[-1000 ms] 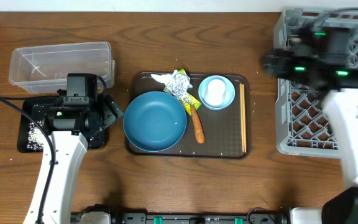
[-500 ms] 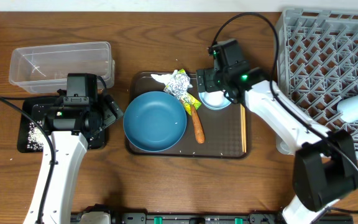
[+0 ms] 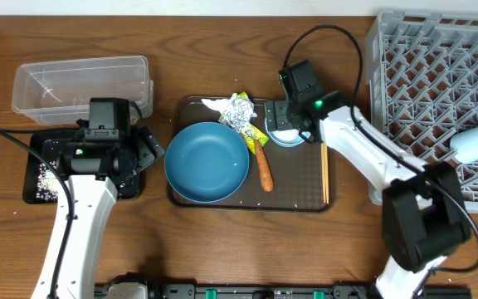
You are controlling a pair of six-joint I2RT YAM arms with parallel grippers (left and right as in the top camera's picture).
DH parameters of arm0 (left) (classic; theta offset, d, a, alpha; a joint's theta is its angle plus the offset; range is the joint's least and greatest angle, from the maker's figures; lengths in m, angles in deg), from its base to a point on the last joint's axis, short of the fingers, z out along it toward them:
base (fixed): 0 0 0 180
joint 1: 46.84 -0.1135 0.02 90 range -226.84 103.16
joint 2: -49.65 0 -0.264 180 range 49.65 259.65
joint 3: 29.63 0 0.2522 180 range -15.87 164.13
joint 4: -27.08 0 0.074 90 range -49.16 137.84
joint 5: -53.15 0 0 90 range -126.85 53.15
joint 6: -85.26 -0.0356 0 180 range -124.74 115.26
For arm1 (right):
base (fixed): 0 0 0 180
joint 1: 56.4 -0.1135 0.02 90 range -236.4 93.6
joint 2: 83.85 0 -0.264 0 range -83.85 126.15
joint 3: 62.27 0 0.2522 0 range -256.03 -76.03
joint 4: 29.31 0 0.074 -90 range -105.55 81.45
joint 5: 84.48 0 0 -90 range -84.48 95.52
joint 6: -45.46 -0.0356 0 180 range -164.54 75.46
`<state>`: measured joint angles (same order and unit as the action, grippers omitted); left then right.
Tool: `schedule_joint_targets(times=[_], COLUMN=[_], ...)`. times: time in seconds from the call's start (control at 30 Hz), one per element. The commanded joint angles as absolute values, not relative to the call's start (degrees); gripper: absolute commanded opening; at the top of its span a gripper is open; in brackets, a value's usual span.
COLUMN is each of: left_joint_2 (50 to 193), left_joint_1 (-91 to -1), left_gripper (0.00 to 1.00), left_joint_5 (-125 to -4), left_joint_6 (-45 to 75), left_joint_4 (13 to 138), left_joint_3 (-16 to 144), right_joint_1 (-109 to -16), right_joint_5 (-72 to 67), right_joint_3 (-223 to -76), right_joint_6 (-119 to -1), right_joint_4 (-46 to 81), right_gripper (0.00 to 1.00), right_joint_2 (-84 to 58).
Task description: Sort waste into correct bins and load items into the dishwasher rack
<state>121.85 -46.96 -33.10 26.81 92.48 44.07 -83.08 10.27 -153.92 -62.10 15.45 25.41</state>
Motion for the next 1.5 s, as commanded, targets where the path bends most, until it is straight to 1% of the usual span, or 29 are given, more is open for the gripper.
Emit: schedule_joint_targets(times=[0.0,0.17,0.23,0.43,0.47,0.63,0.7,0.87,1.0,1.17,1.37,1.47], left_joint_2=[121.1,121.1,121.1,121.1,121.1,121.1,121.1,121.1,121.1,121.1,121.1,121.1], left_joint_1=[-47.2,-47.2,-47.2,-47.2,-47.2,-47.2,-47.2,-47.2,-47.2,-47.2,-47.2,-47.2], left_gripper=[1.0,1.0,1.0,1.0,1.0,1.0,1.0,1.0,1.0,1.0,1.0,1.0], left_joint_5=[-33.0,-33.0,-33.0,-33.0,-33.0,-33.0,-33.0,-33.0,-33.0,-33.0,-33.0,-33.0], left_joint_6=[27.3,27.3,27.3,27.3,27.3,27.3,27.3,27.3,27.3,27.3,27.3,27.3], left_joint_4=[92.7,92.7,92.7,92.7,92.7,92.7,92.7,92.7,92.7,92.7,92.7,92.7], left_joint_3=[45.4,45.4,45.4,45.4,45.4,45.4,45.4,45.4,45.4,45.4,45.4,45.4], right_joint_1=[-83.6,-83.8,-83.8,-83.8,-83.8,-83.4,-82.4,-77.4,-69.0,-52.5,-30.6,-23.0], right_joint_5=[11.1,11.1,11.1,11.1,11.1,11.7,11.7,13.8,18.5,19.5,15.9,12.3], right_joint_3=[-154.3,-154.4,-154.4,-154.5,-154.6,-156.9,-158.5,-164.5,-168.9,-170.9,-170.9,-170.9], right_joint_6=[-63.4,-63.4,-63.4,-63.4,-63.4,-63.4,-63.4,-62.1,-58.9,-56.7,-56.7,-56.6], right_joint_4=[15.7,15.2,15.1,15.3,15.4,18.4,19.7,24.7,27.7,28.8,27.9,28.4], right_gripper=[0.91,0.89,0.84,0.56,0.54,0.47,0.43,0.45,0.47,0.47,0.47,0.47], right_joint_2=[27.8,27.7,27.7,27.1,26.9,23.9,21.6,14.2,8.6,4.3,5.5,7.6])
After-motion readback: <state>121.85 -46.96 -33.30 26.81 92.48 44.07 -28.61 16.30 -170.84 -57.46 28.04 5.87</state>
